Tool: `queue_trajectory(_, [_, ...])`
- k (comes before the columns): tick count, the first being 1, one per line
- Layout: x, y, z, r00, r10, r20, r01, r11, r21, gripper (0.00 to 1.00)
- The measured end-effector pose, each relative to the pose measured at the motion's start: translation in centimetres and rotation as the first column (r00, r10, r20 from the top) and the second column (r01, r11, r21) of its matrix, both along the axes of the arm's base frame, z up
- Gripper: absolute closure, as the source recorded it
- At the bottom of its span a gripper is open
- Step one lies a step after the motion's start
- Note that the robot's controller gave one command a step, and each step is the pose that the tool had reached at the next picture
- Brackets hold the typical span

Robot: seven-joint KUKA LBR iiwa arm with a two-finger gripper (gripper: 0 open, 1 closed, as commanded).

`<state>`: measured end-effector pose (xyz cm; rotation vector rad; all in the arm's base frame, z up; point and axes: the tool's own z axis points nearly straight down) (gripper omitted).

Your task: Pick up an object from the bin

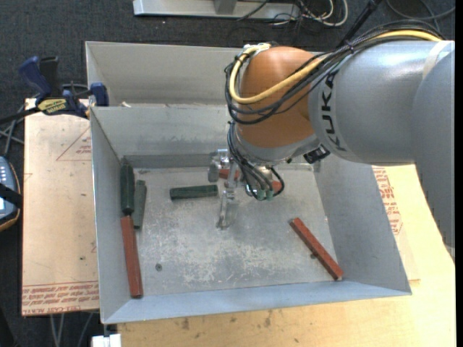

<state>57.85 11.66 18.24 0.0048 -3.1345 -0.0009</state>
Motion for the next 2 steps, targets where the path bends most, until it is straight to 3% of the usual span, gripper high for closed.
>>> queue_trajectory(1, [0.2,-0.1,0.5,1.000,-0.003,0.008,0.003,1.000,0.001,0.00])
queue_trajectory(2, [2.9,0.2,-6.7,1.000,0.009,0.014,-0.009,1.000,0.002,0.00])
